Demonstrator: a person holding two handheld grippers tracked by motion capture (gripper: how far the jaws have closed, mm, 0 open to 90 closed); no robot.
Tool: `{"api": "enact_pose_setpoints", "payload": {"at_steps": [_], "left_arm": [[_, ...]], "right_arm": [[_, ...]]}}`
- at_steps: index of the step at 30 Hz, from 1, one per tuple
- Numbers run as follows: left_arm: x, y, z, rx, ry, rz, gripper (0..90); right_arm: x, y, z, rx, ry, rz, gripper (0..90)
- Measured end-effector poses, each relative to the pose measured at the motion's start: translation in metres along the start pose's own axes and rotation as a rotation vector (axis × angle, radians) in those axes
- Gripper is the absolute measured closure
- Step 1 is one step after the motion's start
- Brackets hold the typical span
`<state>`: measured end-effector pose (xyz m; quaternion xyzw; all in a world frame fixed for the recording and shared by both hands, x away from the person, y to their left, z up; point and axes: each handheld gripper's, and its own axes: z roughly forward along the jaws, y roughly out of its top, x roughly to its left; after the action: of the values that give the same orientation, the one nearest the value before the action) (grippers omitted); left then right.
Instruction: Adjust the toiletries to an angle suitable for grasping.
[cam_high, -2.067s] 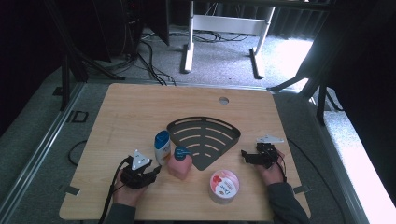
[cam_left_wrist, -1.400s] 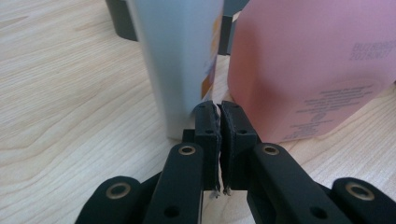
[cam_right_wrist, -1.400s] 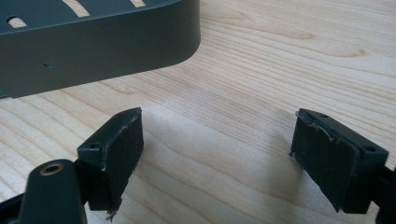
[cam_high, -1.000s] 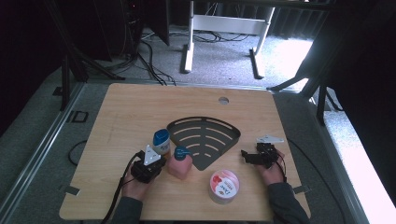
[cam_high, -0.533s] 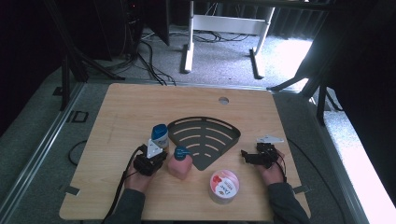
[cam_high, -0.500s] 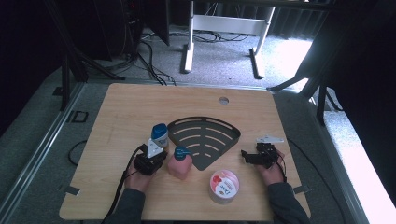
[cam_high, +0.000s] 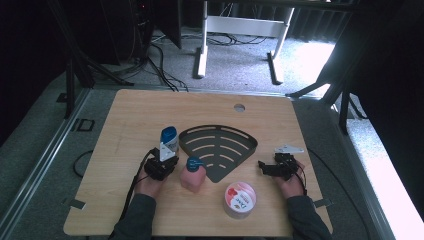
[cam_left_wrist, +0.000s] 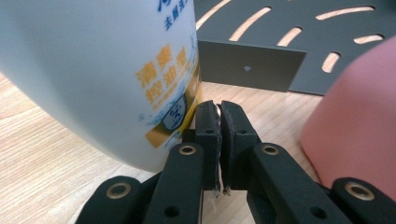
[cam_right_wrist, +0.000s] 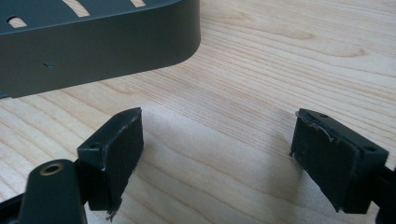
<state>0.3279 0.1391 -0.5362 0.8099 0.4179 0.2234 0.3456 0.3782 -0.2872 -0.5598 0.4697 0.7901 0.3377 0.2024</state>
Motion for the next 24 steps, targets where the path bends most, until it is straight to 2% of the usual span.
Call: {"api": "enact_pose_setpoints", "payload": {"at_steps": [2,8,17,24], "left_arm": [[0.000,0.000,-0.001,-0.003,-0.002,-0.006,86.0],[-0.012,-0.002,-0.021,-0.031,-0.070,-0.015,86.8],[-0.024,-0.004,-0.049,-0.061,-0.130,-0.017,87.5],[-0.036,0.004,-0.067,-0.078,-0.167,0.027,89.3]], "right_arm": [[0.000,0.000,0.000,0.000,0.000,0.000,16.6],[0.000,0.000,0.000,0.000,0.000,0.000,16.6],[0.000,0.000,0.000,0.000,0.000,-0.001,16.6],[0.000,0.000,0.000,0.000,0.000,-0.001,16.6]]}}
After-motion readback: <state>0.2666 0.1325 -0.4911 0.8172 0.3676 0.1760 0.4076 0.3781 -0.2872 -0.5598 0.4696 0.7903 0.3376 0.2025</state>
